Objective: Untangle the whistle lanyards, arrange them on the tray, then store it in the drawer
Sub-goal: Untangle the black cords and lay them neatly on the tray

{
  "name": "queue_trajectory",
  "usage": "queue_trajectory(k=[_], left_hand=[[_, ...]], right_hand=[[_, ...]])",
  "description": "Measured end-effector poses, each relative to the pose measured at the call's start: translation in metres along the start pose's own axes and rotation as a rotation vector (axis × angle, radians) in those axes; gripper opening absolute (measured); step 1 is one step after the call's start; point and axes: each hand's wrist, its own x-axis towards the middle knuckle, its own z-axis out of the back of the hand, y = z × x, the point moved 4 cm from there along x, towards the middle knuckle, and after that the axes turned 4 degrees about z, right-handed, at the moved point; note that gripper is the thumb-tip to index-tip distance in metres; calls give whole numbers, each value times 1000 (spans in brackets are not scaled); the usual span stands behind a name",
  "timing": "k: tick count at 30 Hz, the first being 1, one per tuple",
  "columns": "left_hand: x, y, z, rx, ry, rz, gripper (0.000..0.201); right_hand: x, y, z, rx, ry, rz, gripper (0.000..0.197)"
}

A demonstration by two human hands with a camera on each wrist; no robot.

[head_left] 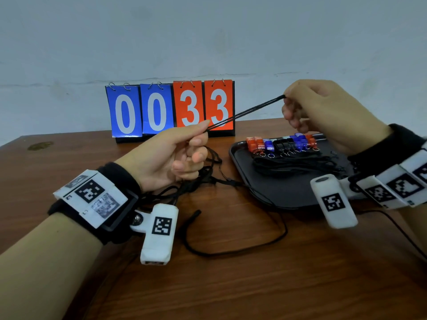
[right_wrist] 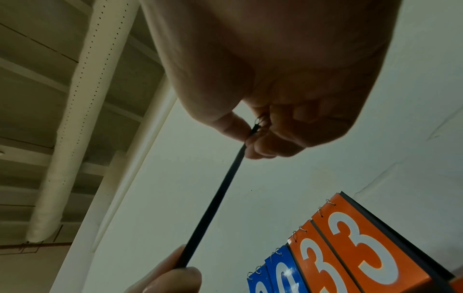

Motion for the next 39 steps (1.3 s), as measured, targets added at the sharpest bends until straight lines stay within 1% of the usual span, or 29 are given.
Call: queue_trajectory(k=[6,10,12,14,19,22,26,31,34,37,39], left_hand=[[-1,-3,1,-72,-51,-32,48],[-3,-5,1,-72,-81,-29,49],[-3,-5,2,-83,-66,-36,49],[-2,-5,2,-120,-8,-51,49],[-6,-5,-3,-203,184,-81,42],[-9,-4,-8,-198,253,-89,44],[-11,-7,-10,-173,246,-139,51],[-15,-11,-16,-150,205,-211,50],[-17,-12,-19,-149,176,-224,48],[-18,-13,-21,-148,178,-230,48],[-18,-14,-21,-161,186,-225,48]], right_hand=[[2,-4,3,21,-44,-41,23],[4,-7,9,34,-110,-70,20],[4,-7,12,31,-125,-74,21],[4,-6,11,3,-102,-65,21],[-3,-1,0,-94,70,32,21],[-10,2,-8,-142,225,68,19],[-20,4,-17,-285,448,105,20],[-30,8,-28,-282,664,122,19],[-34,9,-34,-276,736,123,18],[-37,11,-35,-273,789,109,20],[-38,13,-36,-276,786,127,22]])
